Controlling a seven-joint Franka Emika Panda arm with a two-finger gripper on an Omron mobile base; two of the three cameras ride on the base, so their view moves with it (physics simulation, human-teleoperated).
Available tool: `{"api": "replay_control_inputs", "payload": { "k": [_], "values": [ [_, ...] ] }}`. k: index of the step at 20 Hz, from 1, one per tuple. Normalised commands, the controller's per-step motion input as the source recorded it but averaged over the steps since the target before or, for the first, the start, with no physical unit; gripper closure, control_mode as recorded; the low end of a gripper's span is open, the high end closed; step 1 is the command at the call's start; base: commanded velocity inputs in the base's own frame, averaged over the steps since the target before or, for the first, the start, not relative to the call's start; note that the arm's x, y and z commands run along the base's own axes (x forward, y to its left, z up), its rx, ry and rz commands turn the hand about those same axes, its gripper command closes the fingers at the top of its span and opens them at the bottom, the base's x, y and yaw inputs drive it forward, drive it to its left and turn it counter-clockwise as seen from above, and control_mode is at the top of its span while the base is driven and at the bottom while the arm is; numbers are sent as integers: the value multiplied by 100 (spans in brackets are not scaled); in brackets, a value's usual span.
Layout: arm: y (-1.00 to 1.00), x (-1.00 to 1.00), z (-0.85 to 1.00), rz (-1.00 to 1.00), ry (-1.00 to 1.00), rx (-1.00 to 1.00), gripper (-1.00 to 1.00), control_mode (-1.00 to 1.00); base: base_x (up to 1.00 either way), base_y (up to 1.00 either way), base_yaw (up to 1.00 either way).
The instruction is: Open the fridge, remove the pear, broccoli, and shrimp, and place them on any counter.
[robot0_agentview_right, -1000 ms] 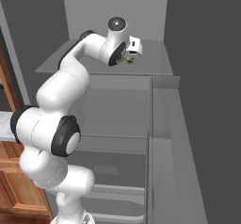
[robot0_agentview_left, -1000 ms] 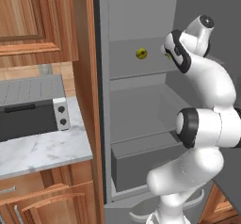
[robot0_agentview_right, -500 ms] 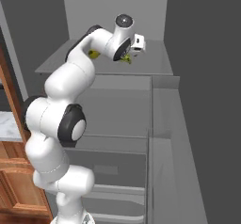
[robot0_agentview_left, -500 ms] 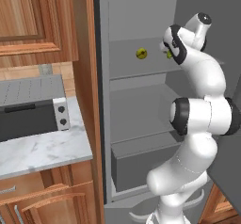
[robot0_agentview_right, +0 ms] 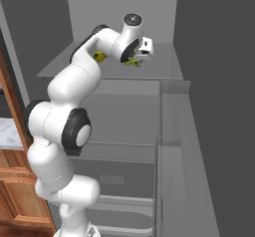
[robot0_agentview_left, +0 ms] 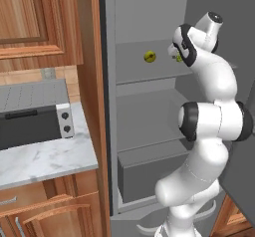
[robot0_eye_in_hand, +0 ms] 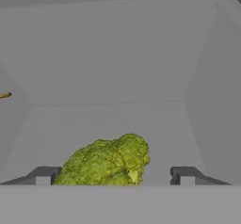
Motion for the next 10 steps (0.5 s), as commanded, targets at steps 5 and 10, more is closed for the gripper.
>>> {"api": "replay_control_inputs", "payload": {
  "k": [5, 10],
  "values": [
    [0, 0, -35, 0, 5, 0, 100, -100, 0, 0, 0],
    [0, -5, 0, 0, -1, 0, 100, -100, 0, 0, 0]
  ]
}}
